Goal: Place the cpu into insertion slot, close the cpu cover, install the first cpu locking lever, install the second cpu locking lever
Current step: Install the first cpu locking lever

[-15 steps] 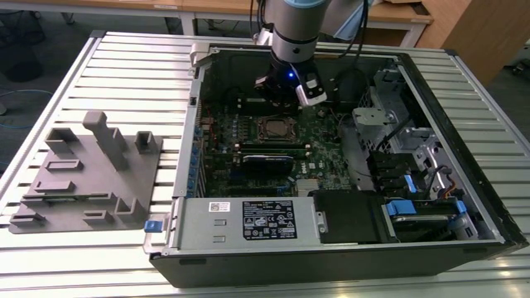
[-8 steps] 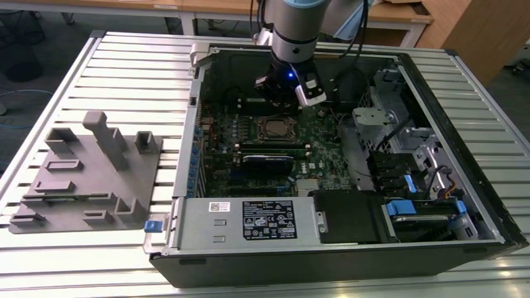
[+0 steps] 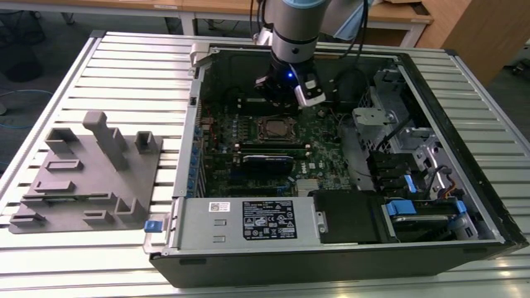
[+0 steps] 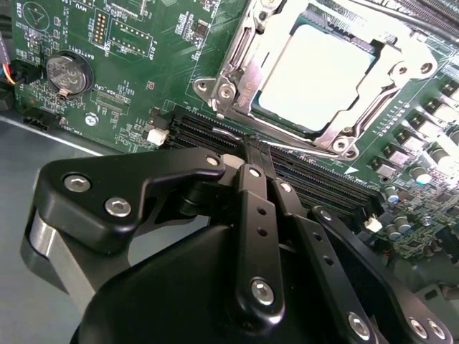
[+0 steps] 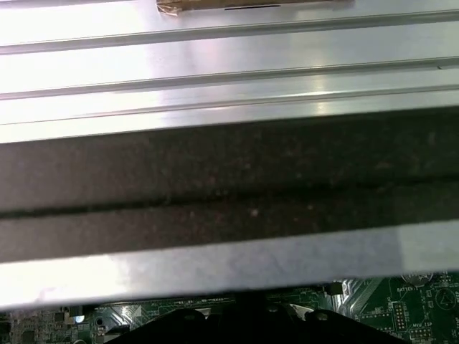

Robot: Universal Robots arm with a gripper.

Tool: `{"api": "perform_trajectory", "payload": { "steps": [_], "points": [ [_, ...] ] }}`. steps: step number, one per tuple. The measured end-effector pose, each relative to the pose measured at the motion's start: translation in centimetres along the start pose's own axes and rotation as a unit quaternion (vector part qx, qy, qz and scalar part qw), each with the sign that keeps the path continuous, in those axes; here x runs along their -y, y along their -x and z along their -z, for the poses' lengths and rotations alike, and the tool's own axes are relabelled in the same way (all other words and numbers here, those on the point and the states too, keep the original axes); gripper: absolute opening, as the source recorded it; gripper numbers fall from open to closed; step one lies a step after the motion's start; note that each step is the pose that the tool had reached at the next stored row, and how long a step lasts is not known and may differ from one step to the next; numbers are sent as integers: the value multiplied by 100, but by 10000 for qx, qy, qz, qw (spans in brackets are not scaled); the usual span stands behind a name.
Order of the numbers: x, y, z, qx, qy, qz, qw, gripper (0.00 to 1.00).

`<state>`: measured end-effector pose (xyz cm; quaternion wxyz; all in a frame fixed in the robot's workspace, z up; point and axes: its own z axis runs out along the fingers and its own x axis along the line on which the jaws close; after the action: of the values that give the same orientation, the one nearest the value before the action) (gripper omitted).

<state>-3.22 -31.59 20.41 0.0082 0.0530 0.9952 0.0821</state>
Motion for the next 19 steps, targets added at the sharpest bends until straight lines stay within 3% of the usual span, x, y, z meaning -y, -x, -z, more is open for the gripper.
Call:
{"api": "perform_trajectory", "payload": {
  "steps": [15,19],
  "points": [
    [6,-39,-11,107,13,-77,9999,11],
    [9,-42,-22,171,46,-67,9998,11]
  ]
}}
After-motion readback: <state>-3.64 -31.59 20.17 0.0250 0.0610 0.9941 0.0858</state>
